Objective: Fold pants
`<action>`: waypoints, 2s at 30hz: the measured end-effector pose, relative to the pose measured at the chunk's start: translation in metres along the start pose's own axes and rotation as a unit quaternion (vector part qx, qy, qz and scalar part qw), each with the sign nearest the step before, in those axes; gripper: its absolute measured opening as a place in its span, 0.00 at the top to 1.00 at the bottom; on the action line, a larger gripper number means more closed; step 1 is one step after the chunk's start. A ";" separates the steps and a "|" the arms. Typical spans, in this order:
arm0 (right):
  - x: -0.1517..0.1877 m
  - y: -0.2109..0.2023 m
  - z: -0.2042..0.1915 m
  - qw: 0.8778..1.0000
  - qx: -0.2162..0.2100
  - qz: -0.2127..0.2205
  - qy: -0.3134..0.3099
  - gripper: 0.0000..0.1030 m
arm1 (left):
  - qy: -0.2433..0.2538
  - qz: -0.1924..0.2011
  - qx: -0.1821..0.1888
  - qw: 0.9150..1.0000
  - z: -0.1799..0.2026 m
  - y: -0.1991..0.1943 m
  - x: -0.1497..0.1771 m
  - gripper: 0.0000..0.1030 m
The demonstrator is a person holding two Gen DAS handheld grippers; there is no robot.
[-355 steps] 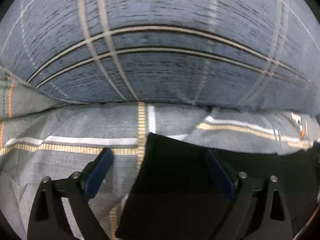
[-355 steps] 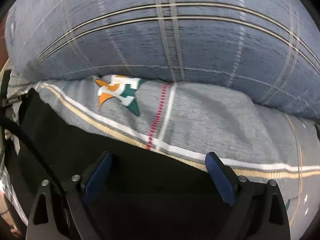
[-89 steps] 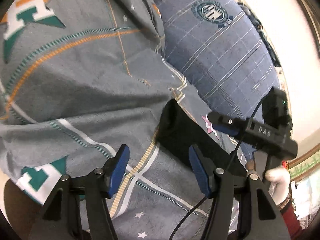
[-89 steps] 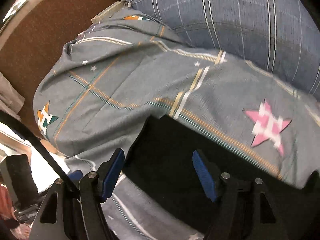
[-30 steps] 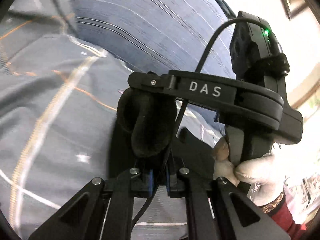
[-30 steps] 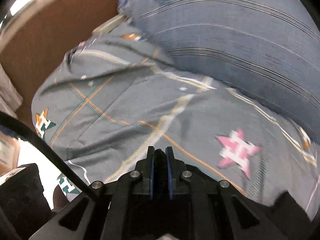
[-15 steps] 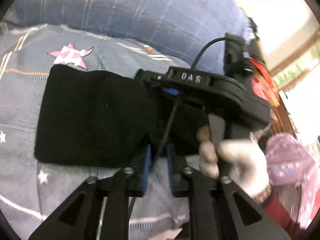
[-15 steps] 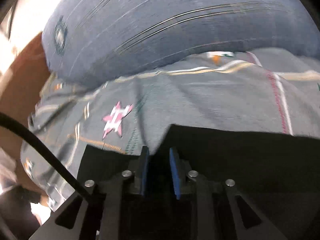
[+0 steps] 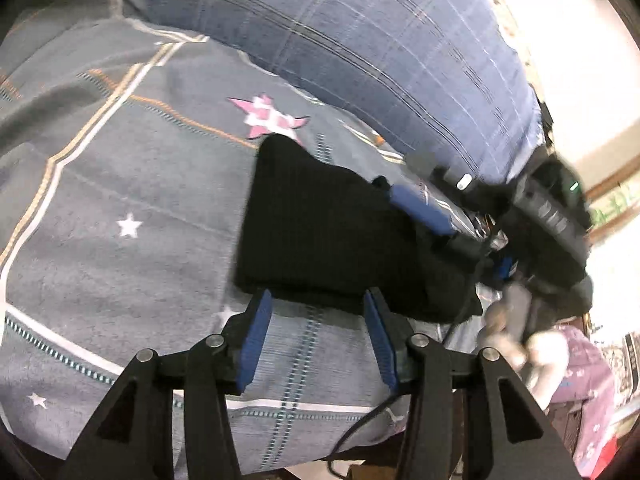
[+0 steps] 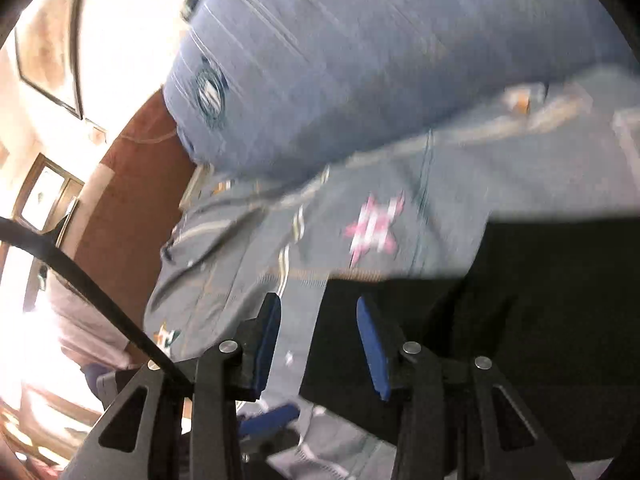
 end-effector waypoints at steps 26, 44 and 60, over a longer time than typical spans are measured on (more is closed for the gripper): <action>0.008 -0.007 0.068 0.994 0.046 0.088 0.044 0.84 | 0.009 0.037 -0.033 0.999 -0.008 0.036 -0.054 0.54; 0.096 -0.075 0.065 0.976 0.158 0.146 0.005 0.52 | 0.034 0.094 -0.068 0.993 0.046 -0.047 0.006 0.49; 0.131 -0.094 0.061 0.971 0.174 0.162 -0.021 0.40 | 0.082 0.089 -0.072 0.990 0.081 -0.054 0.031 0.45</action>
Point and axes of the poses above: each gripper's, at about its wrist camera, not at the fingertips, and y roughly the way its jaws point, z to its right, x to its underside, the point moved 8 cm from there along y, roughly the way its jaws point, and after that the axes turned 10 degrees about y, right-handed, at the moved point
